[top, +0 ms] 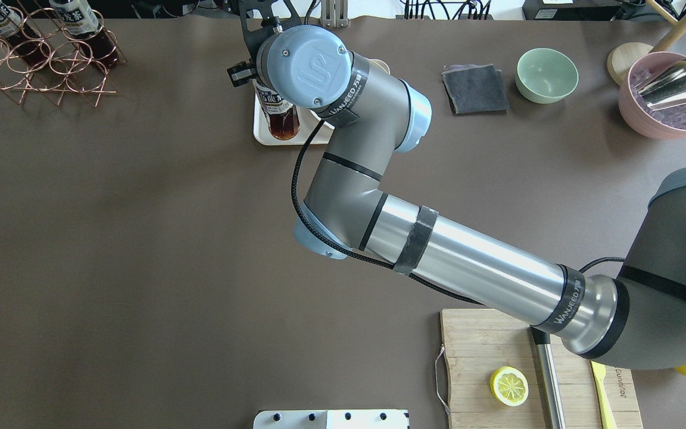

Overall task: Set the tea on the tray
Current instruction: 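Lower the bottle onto the white tray beside the plate and release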

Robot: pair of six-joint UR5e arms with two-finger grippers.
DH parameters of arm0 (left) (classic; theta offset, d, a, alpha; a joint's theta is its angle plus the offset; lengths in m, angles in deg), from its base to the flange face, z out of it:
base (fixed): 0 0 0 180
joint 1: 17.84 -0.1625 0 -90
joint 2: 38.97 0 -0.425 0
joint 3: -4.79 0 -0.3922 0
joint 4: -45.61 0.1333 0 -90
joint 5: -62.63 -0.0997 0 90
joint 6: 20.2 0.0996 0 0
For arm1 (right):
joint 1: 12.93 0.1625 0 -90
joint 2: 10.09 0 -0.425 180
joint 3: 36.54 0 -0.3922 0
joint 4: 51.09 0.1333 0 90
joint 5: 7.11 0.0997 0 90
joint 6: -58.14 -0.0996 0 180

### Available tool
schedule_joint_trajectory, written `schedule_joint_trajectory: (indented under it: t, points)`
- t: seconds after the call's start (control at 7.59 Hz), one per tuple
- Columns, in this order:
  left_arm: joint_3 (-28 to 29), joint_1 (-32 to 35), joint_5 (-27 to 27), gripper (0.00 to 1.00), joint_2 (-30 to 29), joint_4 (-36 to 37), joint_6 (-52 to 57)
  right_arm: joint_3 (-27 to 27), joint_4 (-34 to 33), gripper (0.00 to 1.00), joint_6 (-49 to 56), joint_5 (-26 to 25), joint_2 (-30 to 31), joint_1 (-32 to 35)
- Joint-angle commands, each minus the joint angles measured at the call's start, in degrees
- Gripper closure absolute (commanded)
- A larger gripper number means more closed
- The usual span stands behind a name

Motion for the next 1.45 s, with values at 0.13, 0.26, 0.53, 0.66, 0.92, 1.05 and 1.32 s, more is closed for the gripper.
schedule_joint_trajectory:
  t: [0.13,0.26,0.53,0.66,0.92,1.05,1.32]
  points:
    - [-0.31,0.76,-0.09,0.02,0.42,0.00,0.01,-21.94,9.30,1.00,-1.56,1.37,-10.13,2.78]
    - [-0.66,0.76,-0.09,0.02,0.42,0.00,0.01,-22.94,9.40,1.00,-1.56,1.47,-10.41,2.87]
    - [-0.75,0.76,0.00,0.02,0.42,0.00,0.01,-22.95,9.40,1.00,-1.56,1.73,-10.41,2.96]
    - [-0.75,0.76,-0.09,0.02,0.42,0.00,0.01,-22.95,9.40,1.00,-1.56,1.73,-10.33,2.96]
    - [-0.75,0.85,-0.09,0.02,0.42,0.00,0.01,-22.95,9.40,0.23,-1.48,1.64,-10.33,2.87]
    - [-0.75,0.85,0.00,0.02,0.42,0.00,0.01,-22.95,9.49,0.00,-1.56,1.64,-10.33,2.87]
    - [-1.10,0.76,-0.09,0.02,0.42,0.00,0.01,-22.43,9.40,0.00,-3.06,1.82,-10.41,2.96]
